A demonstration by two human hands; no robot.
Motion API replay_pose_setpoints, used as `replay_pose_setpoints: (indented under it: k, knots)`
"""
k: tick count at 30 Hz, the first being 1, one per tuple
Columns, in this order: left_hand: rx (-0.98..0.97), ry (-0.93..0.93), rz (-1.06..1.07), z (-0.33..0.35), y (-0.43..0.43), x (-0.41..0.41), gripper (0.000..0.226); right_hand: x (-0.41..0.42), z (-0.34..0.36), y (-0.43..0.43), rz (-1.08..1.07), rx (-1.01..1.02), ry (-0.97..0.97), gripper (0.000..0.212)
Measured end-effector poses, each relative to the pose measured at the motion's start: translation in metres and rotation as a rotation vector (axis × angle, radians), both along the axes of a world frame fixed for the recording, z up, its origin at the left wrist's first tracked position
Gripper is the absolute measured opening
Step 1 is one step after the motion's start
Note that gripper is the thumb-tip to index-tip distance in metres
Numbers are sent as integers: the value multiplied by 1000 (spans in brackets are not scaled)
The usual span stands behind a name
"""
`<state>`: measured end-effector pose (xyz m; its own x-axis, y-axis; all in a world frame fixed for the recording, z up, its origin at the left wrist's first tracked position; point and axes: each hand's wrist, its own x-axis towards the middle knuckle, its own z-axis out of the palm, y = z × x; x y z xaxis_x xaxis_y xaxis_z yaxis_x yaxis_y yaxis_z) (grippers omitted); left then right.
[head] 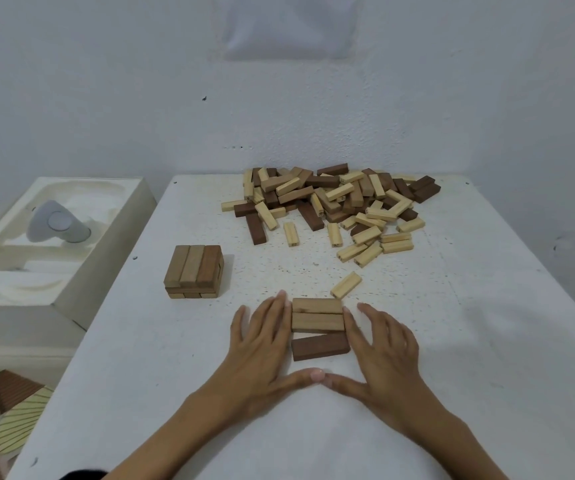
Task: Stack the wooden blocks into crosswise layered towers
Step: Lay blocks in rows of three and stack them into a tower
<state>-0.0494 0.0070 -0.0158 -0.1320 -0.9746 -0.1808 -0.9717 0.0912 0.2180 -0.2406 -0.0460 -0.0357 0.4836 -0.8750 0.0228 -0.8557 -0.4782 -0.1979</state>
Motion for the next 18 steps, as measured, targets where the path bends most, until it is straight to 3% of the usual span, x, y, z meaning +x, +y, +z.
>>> replay_pose_setpoints:
  k: [4, 7, 14, 18]
  knots:
    - [-9, 95, -4, 1, -6, 18, 123, -16, 13, -21, 86, 127, -102, 120]
    - [-76, 265, -21, 1, -17, 29, 119, -17, 19, -33, 126, 214, -139, 108]
    - [-155, 443, -31, 1, -26, 29, 72, -9, 17, -42, 145, 202, -251, 81]
    - [-141, 335, -35, 0, -23, 29, 98, -7, 18, -36, 126, 202, -196, 97]
